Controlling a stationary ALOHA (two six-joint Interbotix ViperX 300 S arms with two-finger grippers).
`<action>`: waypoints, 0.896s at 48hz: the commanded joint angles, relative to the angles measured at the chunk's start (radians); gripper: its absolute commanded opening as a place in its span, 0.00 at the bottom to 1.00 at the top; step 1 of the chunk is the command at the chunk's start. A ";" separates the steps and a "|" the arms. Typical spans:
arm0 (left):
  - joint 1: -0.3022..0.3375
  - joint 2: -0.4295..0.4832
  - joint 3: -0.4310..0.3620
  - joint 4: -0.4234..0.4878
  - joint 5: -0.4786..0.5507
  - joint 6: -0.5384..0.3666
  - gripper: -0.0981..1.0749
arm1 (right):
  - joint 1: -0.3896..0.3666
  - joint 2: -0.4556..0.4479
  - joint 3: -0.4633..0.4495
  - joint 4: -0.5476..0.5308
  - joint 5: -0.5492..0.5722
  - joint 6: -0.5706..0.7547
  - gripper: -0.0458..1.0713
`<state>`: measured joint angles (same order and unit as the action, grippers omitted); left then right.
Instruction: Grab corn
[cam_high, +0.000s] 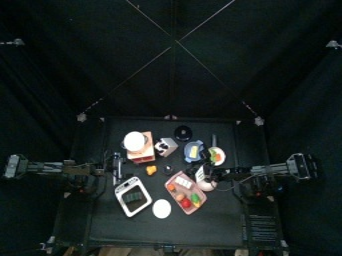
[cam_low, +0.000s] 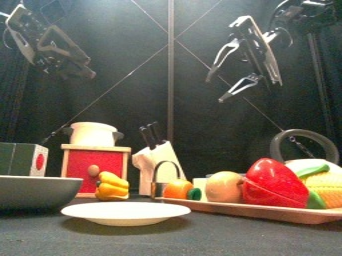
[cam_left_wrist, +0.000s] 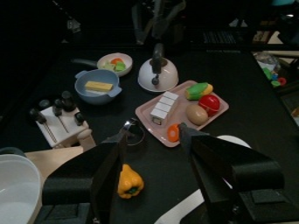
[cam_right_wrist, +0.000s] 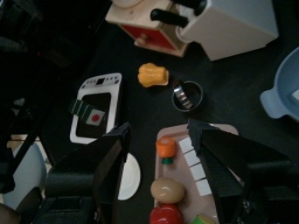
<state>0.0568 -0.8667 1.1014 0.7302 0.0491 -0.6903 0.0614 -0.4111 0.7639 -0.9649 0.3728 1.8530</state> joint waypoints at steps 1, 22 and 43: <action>0.006 0.000 -0.014 0.002 -0.002 -0.002 0.82 | 0.021 0.011 -0.048 0.023 0.015 0.002 0.83; 0.008 0.000 -0.011 0.002 -0.002 -0.002 0.82 | 0.143 0.081 -0.152 0.210 0.324 -0.011 0.83; 0.008 0.002 -0.011 -0.002 -0.002 -0.002 0.82 | 0.252 0.176 -0.273 0.370 0.592 -0.034 0.83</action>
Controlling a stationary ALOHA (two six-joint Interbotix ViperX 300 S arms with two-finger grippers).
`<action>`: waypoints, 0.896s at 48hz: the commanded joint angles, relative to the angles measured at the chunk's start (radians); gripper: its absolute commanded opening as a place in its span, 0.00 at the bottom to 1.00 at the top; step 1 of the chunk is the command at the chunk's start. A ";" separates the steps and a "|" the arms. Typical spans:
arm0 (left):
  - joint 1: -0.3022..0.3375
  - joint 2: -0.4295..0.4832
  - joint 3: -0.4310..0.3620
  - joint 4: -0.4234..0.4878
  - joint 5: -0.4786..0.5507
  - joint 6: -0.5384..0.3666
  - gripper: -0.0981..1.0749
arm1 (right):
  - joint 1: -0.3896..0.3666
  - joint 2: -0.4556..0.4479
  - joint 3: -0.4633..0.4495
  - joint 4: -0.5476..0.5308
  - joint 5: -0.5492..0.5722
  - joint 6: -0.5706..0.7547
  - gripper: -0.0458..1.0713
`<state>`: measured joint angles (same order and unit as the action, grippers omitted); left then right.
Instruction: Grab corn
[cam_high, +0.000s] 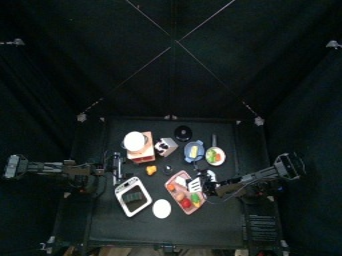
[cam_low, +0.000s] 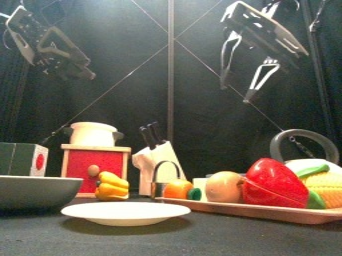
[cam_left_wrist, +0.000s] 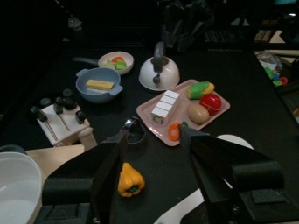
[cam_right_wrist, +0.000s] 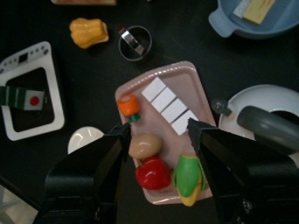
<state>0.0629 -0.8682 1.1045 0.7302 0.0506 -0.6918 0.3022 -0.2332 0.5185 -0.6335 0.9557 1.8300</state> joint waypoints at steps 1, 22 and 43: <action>0.002 0.002 -0.014 -0.002 -0.003 0.000 0.82 | 0.012 0.003 -0.028 0.052 0.009 -0.014 0.83; 0.002 0.002 -0.012 -0.002 -0.003 -0.002 0.82 | 0.048 0.123 -0.048 0.354 0.032 -0.212 0.83; 0.002 0.003 -0.009 -0.002 -0.003 0.000 0.82 | 0.018 0.253 -0.055 0.466 0.028 -0.425 0.84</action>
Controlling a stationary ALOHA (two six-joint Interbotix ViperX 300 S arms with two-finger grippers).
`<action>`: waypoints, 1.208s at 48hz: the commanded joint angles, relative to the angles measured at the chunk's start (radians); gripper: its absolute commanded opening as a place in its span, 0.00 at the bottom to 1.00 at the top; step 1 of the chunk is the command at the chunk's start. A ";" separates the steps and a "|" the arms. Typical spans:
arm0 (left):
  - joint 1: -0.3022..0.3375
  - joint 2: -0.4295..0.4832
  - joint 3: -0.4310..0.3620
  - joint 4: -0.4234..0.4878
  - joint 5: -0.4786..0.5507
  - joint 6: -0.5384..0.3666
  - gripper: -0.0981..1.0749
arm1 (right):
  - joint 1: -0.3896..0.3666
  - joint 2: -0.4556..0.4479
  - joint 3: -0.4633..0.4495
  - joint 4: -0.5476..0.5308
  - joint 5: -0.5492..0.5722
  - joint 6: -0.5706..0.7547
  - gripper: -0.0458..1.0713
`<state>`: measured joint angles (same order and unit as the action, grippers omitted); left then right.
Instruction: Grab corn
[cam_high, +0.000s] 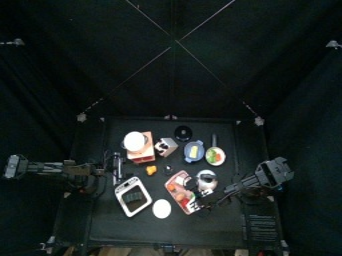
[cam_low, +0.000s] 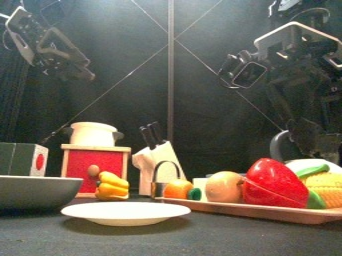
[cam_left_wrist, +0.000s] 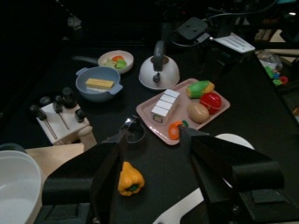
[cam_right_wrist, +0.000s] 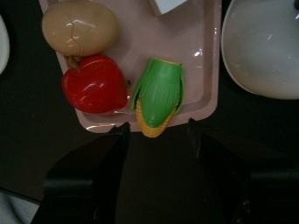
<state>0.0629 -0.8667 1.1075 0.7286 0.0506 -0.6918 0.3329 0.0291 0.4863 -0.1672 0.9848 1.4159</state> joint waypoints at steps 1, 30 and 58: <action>0.002 0.002 -0.012 0.000 -0.003 0.000 0.82 | -0.015 -0.008 -0.023 0.000 -0.002 -0.012 0.84; 0.002 0.002 -0.009 0.000 -0.003 0.000 0.82 | -0.040 0.011 0.028 -0.014 -0.106 -0.020 0.84; 0.008 0.000 -0.008 0.000 -0.003 0.000 0.82 | -0.057 0.037 0.060 0.005 -0.152 -0.021 0.84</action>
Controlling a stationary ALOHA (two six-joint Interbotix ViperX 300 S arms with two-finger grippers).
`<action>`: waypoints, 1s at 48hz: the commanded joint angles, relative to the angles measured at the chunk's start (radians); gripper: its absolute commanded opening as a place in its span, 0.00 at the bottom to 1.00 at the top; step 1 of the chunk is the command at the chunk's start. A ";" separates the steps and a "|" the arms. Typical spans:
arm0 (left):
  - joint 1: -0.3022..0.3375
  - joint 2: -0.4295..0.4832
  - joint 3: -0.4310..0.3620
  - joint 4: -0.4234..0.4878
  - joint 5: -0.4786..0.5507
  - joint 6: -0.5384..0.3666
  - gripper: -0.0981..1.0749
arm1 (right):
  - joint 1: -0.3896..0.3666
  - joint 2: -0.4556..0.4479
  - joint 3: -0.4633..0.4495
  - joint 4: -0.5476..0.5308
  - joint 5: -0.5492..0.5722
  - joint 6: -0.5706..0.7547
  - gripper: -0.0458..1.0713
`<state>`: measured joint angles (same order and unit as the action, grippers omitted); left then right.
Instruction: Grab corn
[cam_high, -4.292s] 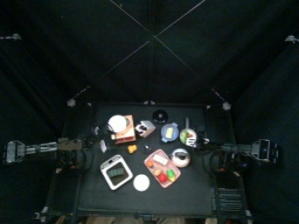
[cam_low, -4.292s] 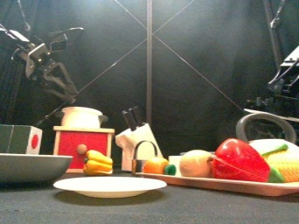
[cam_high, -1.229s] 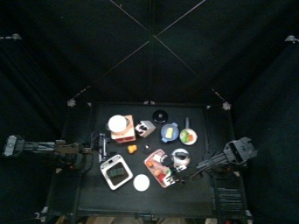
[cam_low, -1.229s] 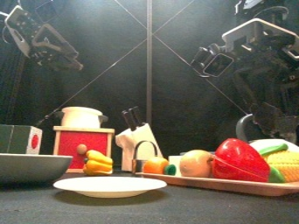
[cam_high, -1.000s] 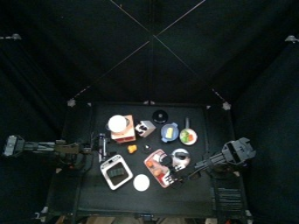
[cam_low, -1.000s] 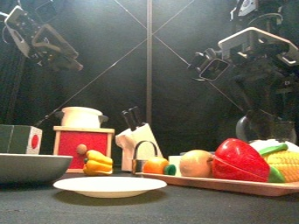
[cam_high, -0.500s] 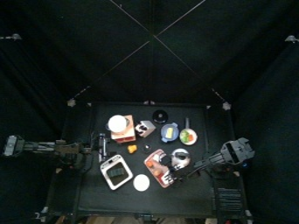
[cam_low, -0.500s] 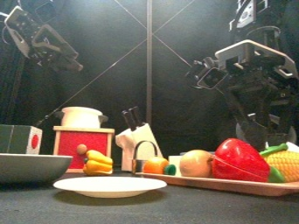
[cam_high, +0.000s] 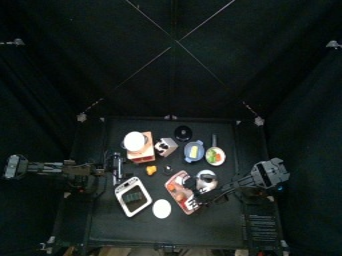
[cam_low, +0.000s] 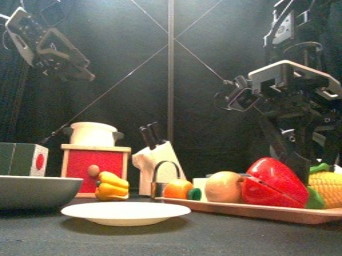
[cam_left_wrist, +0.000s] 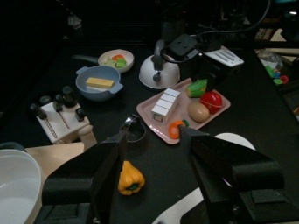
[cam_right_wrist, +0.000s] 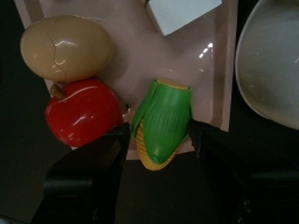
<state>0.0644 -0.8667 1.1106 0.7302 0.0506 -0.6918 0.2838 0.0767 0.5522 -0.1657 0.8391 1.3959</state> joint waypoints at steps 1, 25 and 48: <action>0.006 0.002 -0.011 -0.002 -0.003 0.000 0.82 | -0.008 -0.009 -0.006 0.005 -0.003 -0.002 0.84; 0.009 0.002 -0.009 -0.002 -0.003 0.000 0.82 | -0.017 0.006 -0.006 -0.002 -0.014 -0.002 0.81; 0.009 0.000 -0.009 -0.002 -0.003 0.000 0.82 | -0.017 -0.038 -0.031 -0.028 -0.003 -0.003 0.70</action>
<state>0.0721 -0.8667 1.1137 0.7286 0.0506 -0.6918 0.2715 0.0920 0.5507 -0.1764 0.8330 1.3944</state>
